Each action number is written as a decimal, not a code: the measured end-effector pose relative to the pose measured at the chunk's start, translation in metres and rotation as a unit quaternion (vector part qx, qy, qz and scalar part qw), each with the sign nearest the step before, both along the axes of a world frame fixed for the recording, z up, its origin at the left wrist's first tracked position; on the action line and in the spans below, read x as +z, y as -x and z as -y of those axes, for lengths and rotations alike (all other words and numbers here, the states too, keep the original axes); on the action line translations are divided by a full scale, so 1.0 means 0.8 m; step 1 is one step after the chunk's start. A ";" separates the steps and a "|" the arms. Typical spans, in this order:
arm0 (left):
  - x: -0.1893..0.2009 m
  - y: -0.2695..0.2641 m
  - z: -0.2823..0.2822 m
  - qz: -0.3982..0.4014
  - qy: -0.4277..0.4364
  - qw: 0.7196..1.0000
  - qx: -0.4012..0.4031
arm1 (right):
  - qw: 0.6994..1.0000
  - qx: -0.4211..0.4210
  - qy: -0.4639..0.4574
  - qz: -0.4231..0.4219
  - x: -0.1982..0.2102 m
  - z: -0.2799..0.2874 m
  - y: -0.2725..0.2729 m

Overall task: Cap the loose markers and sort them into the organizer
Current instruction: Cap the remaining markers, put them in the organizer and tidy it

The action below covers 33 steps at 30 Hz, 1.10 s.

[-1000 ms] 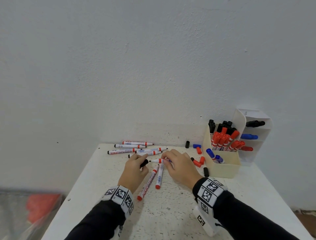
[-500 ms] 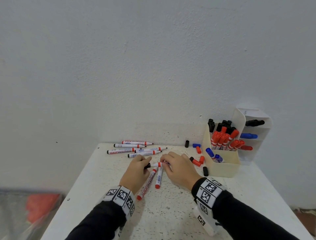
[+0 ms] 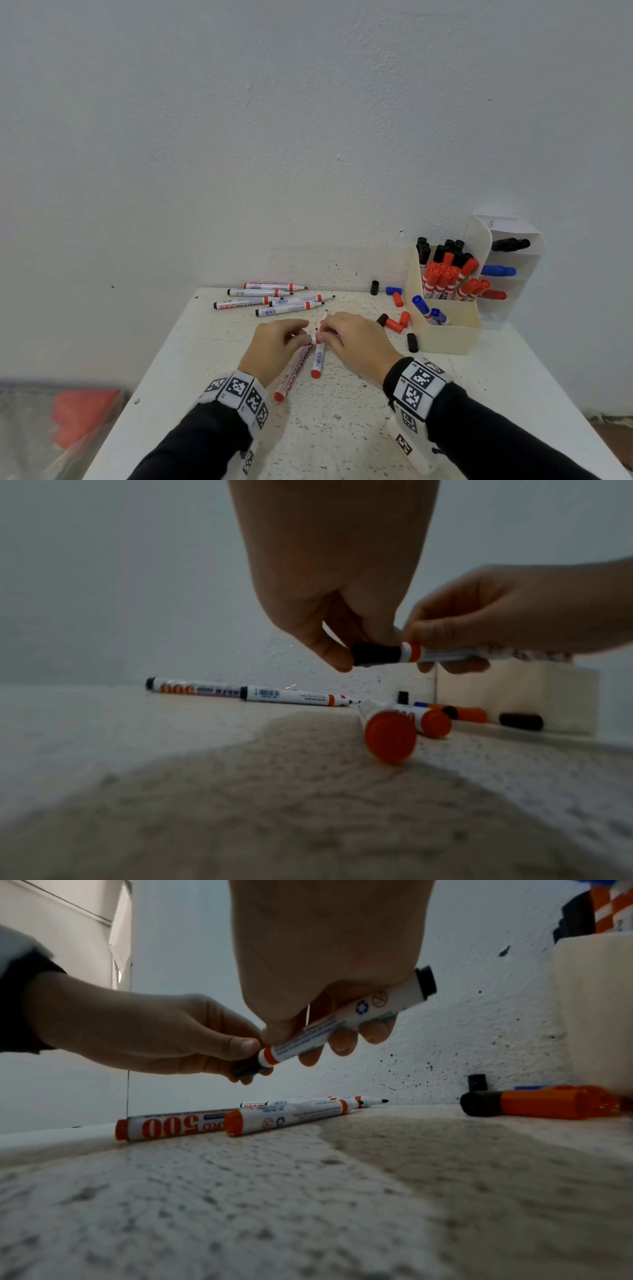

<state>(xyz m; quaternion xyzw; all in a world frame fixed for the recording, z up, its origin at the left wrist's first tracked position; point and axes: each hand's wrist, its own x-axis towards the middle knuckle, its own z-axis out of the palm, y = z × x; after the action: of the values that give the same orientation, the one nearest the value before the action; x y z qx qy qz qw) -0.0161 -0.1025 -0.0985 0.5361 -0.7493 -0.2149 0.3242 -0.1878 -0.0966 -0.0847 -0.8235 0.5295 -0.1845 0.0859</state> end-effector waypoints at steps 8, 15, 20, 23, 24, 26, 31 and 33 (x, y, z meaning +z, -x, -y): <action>0.006 0.002 -0.005 0.066 0.016 0.997 -0.040 | 0.999 0.023 -0.004 0.024 0.001 0.004 0.007; 0.015 0.008 -0.002 0.328 0.070 0.940 -0.057 | 0.998 0.053 -0.001 -0.040 0.008 0.000 0.000; 0.017 0.015 0.006 0.379 0.140 0.912 -0.075 | 0.993 0.073 -0.096 0.003 0.019 0.004 0.006; 0.037 0.022 -0.001 0.252 0.137 0.957 -0.043 | 0.982 0.082 -0.160 0.059 0.029 0.009 0.003; 0.034 0.022 0.002 0.246 0.128 0.961 -0.019 | 0.978 0.087 -0.174 0.069 0.032 0.009 0.002; 0.032 0.019 0.002 0.246 0.094 0.964 -0.018 | 0.975 0.089 -0.189 0.080 0.033 0.010 0.000; 0.027 0.020 0.003 0.120 0.009 0.993 0.007 | 0.980 0.059 -0.168 0.086 0.022 0.007 -0.006; 0.026 0.028 0.001 0.002 -0.001 0.998 0.061 | 0.986 0.032 -0.132 0.094 0.022 0.006 -0.007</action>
<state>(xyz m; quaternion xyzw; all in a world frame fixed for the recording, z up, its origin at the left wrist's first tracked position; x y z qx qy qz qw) -0.0389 -0.1036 -0.0775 0.5816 -0.7156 -0.1939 0.3347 -0.1822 -0.1017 -0.0668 -0.8006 0.5121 -0.1864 0.2491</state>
